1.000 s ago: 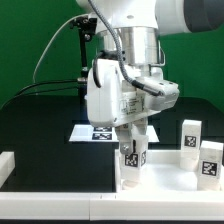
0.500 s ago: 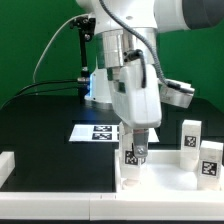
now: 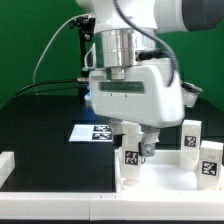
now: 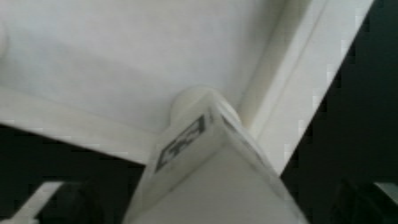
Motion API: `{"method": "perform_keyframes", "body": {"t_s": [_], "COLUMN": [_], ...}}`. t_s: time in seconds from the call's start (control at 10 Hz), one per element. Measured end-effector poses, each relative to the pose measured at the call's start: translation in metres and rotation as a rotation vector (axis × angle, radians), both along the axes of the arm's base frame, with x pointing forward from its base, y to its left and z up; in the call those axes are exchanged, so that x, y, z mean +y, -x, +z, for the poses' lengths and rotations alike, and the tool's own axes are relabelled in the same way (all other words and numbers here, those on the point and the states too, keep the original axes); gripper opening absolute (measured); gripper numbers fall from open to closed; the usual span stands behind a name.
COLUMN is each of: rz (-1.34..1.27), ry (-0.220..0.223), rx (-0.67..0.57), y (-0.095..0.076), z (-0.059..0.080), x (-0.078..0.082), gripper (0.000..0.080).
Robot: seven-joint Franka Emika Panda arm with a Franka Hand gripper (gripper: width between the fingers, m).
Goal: Assemble square table
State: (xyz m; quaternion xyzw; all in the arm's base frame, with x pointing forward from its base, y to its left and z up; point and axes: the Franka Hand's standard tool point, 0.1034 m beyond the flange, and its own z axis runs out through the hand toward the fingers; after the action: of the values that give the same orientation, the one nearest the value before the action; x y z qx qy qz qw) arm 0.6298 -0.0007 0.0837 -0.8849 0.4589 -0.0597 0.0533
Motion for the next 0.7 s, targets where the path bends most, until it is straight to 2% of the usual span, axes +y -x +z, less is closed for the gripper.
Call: {"method": "perform_keyframes", "body": {"t_s": [0.1,0.2,0.3,0.4,0.5,0.6,0.7], "rz": [0.265,0.409,0.396,0.394,0.382,0.337,0.268], "ry": [0.058,0.083,0.081,0.081,0.079,0.073,0.066], "rx": [0.003,-0.009,-0.006,-0.006,-0.005,-0.003,0.001], "y": [-0.0039,-0.0025,-0.0016,-0.0017,-0.0016,-0.0014,-0.0006], "z": [0.0051,0.0018,0.0007,0.0007,0.0005,0.0001,-0.0002], "x": [0.0101,0.0163,0.0162,0.0155,0.0153,0.0149,0.0114], "gripper": [0.0649,0.0649,0.0649,0.0526,0.0526,0.0392,0.0304]}}
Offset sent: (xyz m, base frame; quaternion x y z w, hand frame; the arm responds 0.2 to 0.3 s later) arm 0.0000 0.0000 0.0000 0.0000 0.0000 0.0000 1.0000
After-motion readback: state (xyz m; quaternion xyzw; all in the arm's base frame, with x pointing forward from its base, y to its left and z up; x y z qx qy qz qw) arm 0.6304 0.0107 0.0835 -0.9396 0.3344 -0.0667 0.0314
